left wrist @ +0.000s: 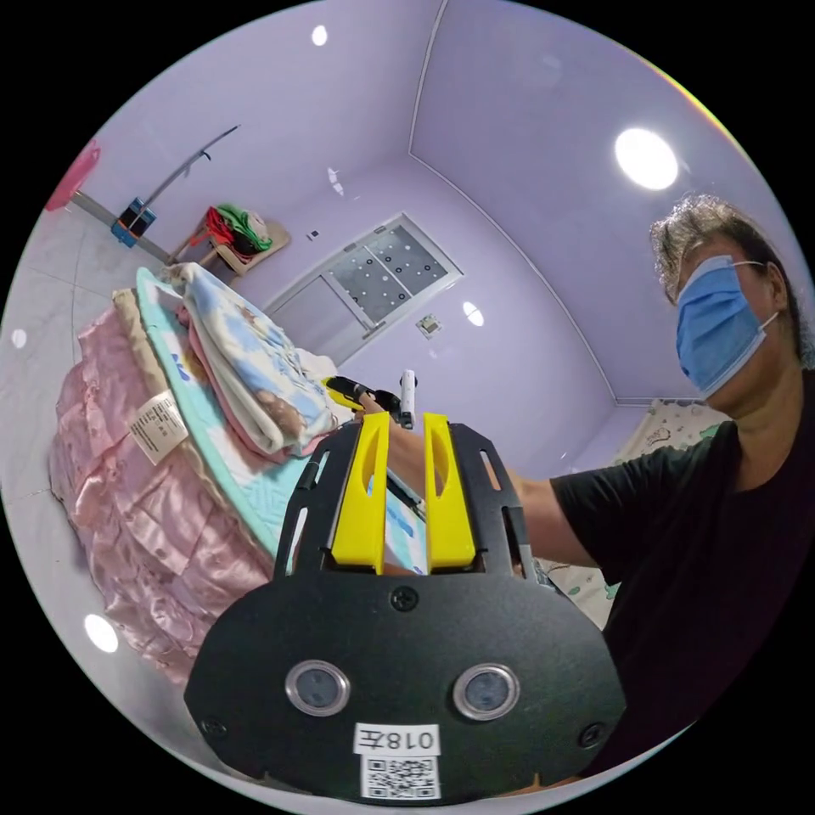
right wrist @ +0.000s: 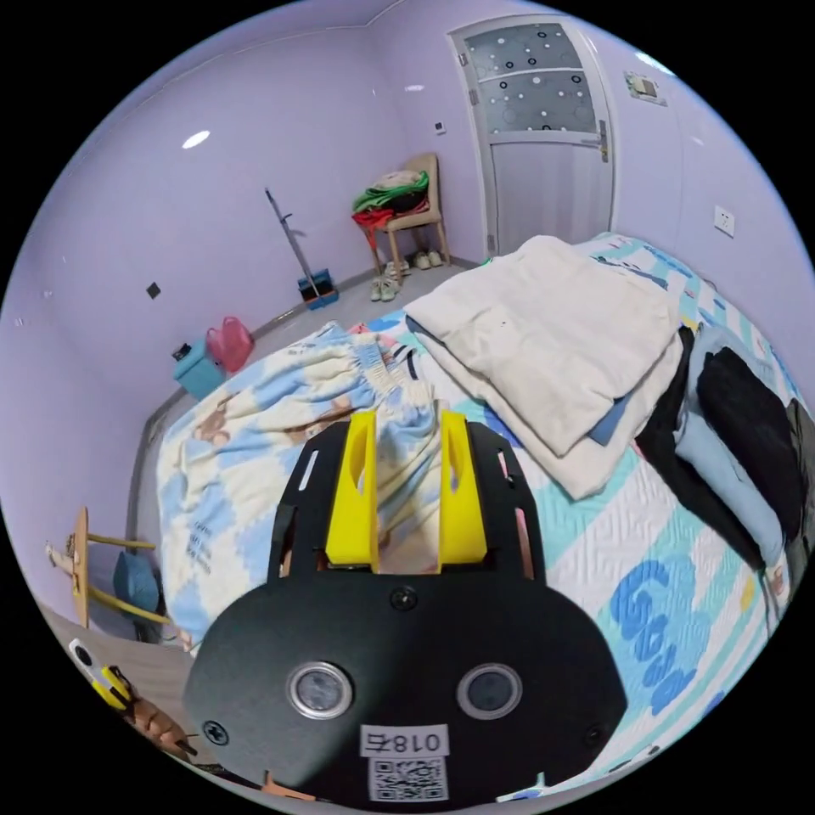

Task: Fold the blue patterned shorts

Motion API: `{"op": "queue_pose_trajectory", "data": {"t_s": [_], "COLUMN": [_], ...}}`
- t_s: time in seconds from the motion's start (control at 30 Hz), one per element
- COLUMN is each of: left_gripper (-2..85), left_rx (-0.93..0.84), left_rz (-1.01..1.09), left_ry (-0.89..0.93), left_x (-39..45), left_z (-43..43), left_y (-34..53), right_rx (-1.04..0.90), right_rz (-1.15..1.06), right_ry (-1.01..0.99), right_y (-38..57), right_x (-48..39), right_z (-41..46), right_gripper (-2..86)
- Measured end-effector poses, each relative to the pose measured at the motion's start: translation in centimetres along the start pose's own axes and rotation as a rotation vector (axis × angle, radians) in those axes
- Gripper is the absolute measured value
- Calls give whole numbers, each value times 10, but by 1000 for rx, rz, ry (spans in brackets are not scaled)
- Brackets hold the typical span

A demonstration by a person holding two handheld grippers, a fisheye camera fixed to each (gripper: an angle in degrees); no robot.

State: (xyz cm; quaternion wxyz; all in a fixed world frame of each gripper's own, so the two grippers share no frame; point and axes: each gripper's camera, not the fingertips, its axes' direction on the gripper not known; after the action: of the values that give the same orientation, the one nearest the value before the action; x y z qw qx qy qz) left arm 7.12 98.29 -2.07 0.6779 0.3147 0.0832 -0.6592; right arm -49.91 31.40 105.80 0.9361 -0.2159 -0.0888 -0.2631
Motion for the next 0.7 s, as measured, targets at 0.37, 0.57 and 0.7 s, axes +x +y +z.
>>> {"op": "queue_pose_trajectory", "data": {"t_s": [0.37, 0.57, 0.7], "left_gripper": [73, 123, 162], "left_rx": [-39, -96, -172], "left_rz": [0, 34, -236], "left_ry": [-42, -71, 105], "left_x": [-19, 18, 6], "left_z": [-24, -13, -10], "left_y": [12, 8, 32], "right_rx": [323, 401, 279], "right_rz": [-57, -306, -525], "right_ry": [-164, -375, -373], "right_y": [72, 182, 242], "right_x": [-29, -71, -108], "right_z": [-60, -144, -176], "right_gripper": [1, -1, -1]}}
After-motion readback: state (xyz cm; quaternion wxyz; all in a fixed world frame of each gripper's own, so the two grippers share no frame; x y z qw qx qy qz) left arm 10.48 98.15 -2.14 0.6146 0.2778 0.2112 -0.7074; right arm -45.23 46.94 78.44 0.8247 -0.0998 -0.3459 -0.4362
